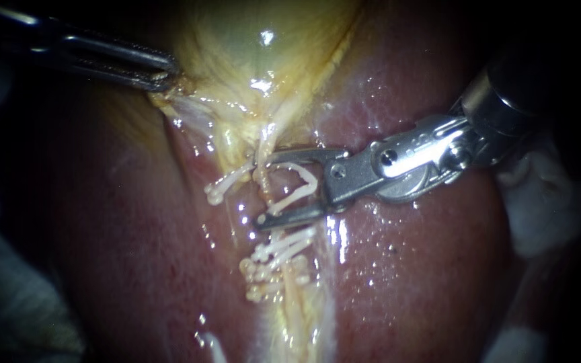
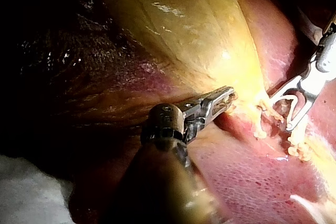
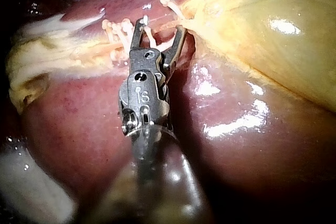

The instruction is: Clipping third clip right tube

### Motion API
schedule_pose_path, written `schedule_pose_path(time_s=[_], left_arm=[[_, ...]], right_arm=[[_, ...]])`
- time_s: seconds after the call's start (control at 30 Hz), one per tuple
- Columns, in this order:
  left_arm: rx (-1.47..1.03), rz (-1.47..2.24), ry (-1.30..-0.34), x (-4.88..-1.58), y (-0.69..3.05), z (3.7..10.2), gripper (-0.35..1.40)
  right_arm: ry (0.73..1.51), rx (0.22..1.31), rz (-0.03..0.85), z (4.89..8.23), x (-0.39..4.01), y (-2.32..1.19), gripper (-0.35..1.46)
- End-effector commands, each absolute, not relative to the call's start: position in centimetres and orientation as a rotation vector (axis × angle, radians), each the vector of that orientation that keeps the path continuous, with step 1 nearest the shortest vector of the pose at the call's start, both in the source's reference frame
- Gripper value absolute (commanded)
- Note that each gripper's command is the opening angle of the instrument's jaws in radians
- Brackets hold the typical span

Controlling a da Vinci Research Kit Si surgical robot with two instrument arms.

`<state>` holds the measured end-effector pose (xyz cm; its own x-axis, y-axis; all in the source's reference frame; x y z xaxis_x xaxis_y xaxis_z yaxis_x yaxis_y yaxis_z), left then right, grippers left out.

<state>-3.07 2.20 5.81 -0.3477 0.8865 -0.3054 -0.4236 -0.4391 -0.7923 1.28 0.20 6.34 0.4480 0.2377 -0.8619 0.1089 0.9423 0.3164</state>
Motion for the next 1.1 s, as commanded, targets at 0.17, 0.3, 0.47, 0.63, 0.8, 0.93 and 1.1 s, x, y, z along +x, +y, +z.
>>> schedule_pose_path(time_s=[0.17,0.3,0.47,0.63,0.8,0.93,1.1], left_arm=[[-0.936,1.898,-0.769,-3.06,2.2,5.81,-0.35],[-0.936,1.898,-0.769,-3.06,2.2,5.81,-0.35],[-0.936,1.898,-0.769,-3.06,2.2,5.81,-0.35],[-0.936,1.898,-0.769,-3.06,2.2,5.81,-0.35],[-0.936,1.898,-0.769,-3.06,2.2,5.81,-0.35],[-0.936,1.898,-0.769,-3.06,2.2,5.81,-0.35],[-0.936,1.898,-0.769,-3.06,2.2,5.81,-0.35]], right_arm=[[1.112,0.353,0.078,6.32,1.18,0.2,0.5],[1.113,0.352,0.076,6.31,1.04,0.19,0.5],[1.111,0.346,0.08,6.3,0.84,0.23,0.5],[1.103,0.337,0.105,6.26,0.73,0.28,0.5],[1.102,0.334,0.107,6.2,0.65,0.31,0.5],[1.092,0.364,0.161,6.2,0.63,0.31,0.5],[1.079,0.476,0.306,6.21,0.63,0.3,0.5]])
